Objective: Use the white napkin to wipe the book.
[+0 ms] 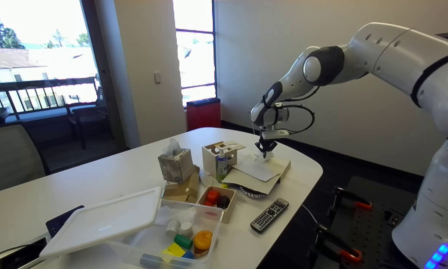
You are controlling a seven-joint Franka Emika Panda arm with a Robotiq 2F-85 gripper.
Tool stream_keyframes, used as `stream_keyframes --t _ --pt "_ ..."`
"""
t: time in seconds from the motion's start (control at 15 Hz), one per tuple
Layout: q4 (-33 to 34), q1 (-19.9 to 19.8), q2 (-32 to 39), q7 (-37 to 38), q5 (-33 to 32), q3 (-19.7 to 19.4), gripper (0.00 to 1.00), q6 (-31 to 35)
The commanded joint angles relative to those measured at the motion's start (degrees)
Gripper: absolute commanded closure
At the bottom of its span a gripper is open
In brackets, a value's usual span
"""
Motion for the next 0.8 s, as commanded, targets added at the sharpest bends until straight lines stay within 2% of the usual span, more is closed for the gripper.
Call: stream_keyframes --t 0.0,0.53,0.73 --pt "0.4 0.1 -0.3 -0.6 0.3 0.6 1.0 -5.1" --pt "0.1 0.6 0.6 -3.6 1.8 5.8 1.0 -6.7" --pt "-0.3 1.3 0.2 -3.2 1.3 6.0 1.0 -8.6"
